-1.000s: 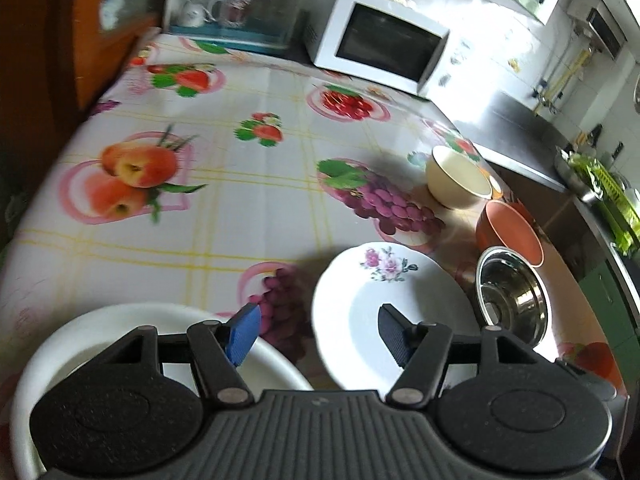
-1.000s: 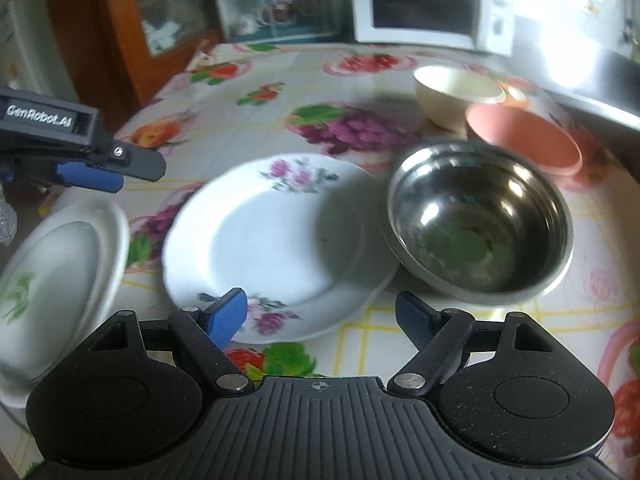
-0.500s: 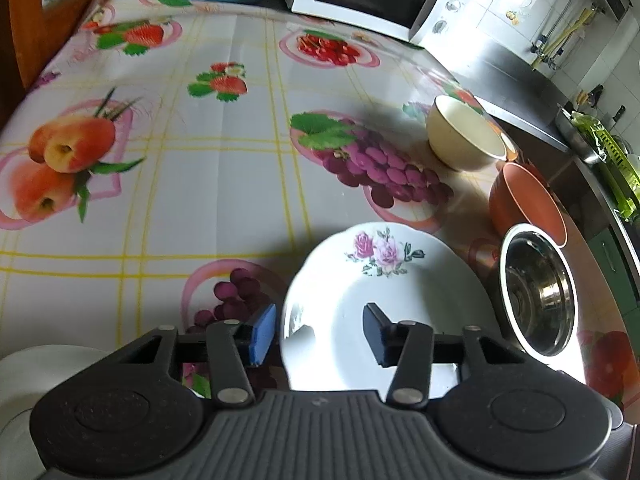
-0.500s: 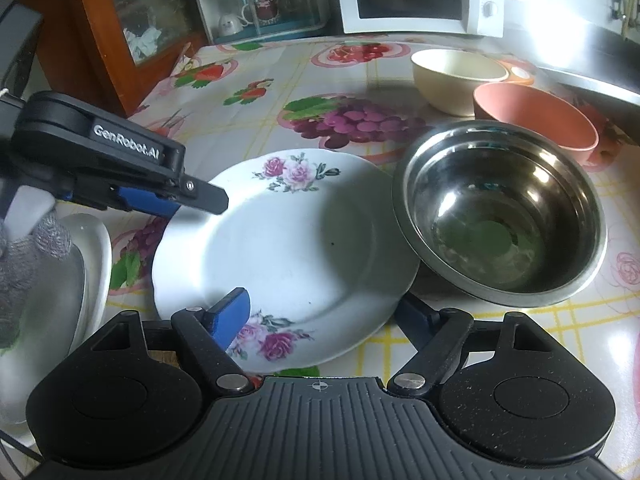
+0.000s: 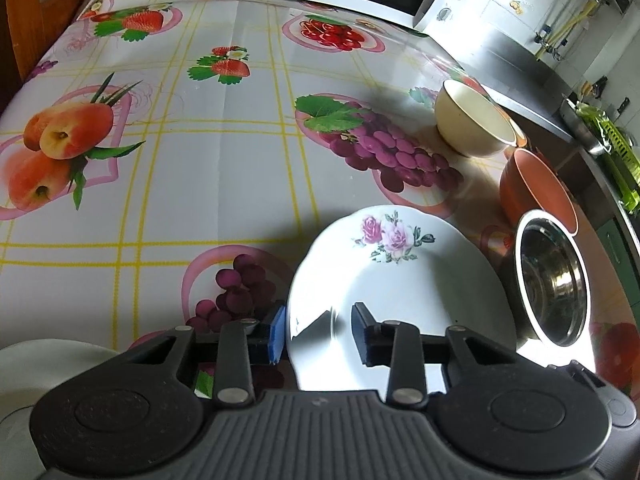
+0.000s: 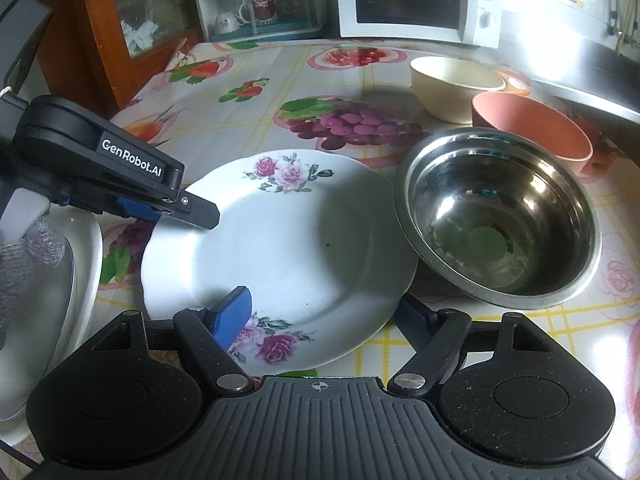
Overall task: Organize plates and bowls
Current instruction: 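Place the flowered plate onto the green-leaf plate and open the left tool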
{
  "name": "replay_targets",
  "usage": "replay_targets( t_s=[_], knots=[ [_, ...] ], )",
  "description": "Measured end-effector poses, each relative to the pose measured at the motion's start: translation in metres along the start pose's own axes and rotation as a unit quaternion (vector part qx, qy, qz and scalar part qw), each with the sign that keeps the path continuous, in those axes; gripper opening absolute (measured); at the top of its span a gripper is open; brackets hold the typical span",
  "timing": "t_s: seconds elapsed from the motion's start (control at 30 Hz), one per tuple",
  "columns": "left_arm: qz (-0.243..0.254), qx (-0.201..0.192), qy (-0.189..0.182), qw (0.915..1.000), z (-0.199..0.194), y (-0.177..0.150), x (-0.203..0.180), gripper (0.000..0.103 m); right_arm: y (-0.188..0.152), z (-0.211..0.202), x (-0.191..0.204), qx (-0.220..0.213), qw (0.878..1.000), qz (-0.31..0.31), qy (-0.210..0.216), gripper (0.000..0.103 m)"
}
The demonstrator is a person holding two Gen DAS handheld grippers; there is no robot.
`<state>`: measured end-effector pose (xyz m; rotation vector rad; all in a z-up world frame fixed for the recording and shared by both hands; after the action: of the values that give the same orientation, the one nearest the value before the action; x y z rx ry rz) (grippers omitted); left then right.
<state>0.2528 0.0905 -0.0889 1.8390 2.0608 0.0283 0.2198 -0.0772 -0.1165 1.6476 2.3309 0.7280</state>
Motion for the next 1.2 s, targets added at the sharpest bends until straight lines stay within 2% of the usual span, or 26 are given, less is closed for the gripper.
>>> replay_targets(
  t_s=[0.27, 0.63, 0.9, 1.2],
  knots=[
    [-0.011, -0.005, 0.004, 0.9999, -0.012, -0.018, -0.002, 0.034, -0.009, -0.009, 0.000, 0.002, 1.000, 0.005, 0.016, 0.079],
    [-0.024, -0.035, 0.005, 0.9991, -0.047, -0.043, -0.005, 0.034, -0.014, -0.045, 0.013, -0.027, 0.999, -0.021, 0.023, 0.079],
    [-0.044, -0.077, 0.004, 0.9960, -0.090, -0.062, -0.001, 0.034, -0.010, -0.070, 0.033, -0.051, 0.996, -0.057, 0.036, 0.079],
    [-0.085, -0.096, 0.024, 0.9914, -0.120, -0.096, 0.030, 0.034, -0.018, -0.070, 0.073, -0.042, 0.991, -0.102, 0.074, 0.079]
  ],
)
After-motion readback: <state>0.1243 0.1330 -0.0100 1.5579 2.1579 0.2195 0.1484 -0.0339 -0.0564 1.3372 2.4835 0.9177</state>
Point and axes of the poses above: each gripper's, at about its wrist camera, not at the fingertips, and z roughly the way its jaws point, x to its left, y to its top, the point moved 6 cm from there along z, roughly the way its jaws point, and after that the axes turned 13 degrees about x, right-handed, at the moved point
